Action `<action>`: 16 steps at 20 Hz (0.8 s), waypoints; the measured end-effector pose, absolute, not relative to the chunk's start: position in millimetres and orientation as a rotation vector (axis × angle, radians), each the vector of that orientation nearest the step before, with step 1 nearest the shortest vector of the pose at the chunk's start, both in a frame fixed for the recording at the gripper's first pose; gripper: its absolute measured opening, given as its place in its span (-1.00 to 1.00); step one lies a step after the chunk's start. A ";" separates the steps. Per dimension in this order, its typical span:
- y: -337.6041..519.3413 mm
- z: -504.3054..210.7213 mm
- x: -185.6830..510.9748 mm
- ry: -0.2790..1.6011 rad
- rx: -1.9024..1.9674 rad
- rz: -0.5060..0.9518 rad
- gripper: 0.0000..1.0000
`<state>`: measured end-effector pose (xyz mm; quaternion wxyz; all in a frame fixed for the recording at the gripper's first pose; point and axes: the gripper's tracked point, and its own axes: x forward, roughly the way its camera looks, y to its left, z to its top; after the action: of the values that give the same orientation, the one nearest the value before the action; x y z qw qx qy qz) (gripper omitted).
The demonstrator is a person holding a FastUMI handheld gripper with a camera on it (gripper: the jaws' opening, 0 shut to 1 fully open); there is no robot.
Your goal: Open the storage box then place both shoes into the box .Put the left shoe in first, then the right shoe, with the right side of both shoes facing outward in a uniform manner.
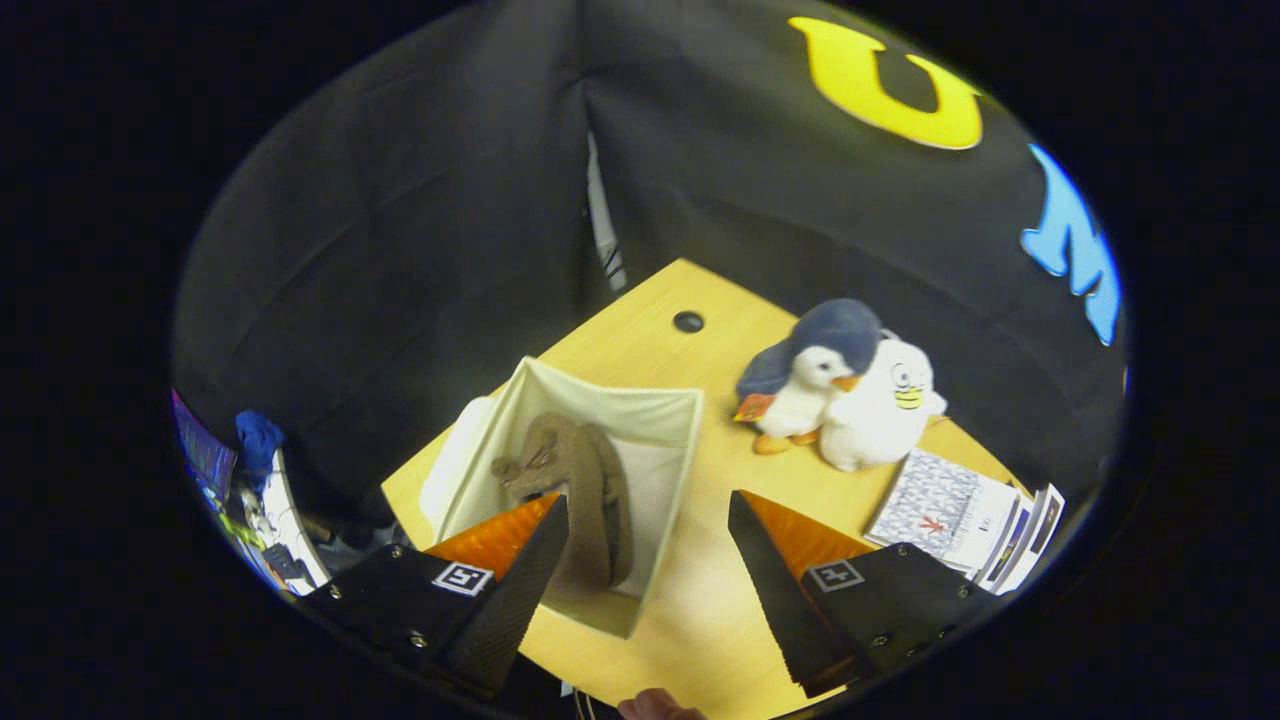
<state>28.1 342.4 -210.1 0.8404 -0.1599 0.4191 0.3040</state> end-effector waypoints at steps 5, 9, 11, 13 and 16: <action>277.8 -139.5 33.6 0.672 -0.189 0.476 0.96; 224.3 -87.6 40.9 0.463 -0.095 0.331 0.96; 192.0 -67.7 40.4 0.376 -0.070 0.252 0.96; 165.1 -47.8 33.8 0.287 -0.039 0.200 0.97; 130.2 -16.5 22.5 0.148 -0.011 0.120 0.96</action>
<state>22.5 130.2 -16.5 0.9955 -0.0055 0.0737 0.0598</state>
